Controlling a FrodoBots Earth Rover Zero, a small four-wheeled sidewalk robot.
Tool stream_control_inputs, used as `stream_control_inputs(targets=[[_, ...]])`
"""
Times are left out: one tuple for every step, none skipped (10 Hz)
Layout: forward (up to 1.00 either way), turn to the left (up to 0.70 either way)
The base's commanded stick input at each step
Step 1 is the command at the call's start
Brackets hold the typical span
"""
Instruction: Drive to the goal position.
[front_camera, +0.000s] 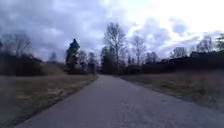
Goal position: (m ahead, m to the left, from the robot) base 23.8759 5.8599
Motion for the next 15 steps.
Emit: stream_control_inputs(targets=[[0.50,0.00],[0.50,0.00],[0.50,0.00],[0.50,0.00],[0.50,0.00],[0.50,0.00],[0.50,0.00],[0.50,0.00],[0.50,0.00],[0.50,0.00],[0.50,0.00],[0.50,0.00],[0.50,0.00],[0.50,0.00],[0.50,0.00]])
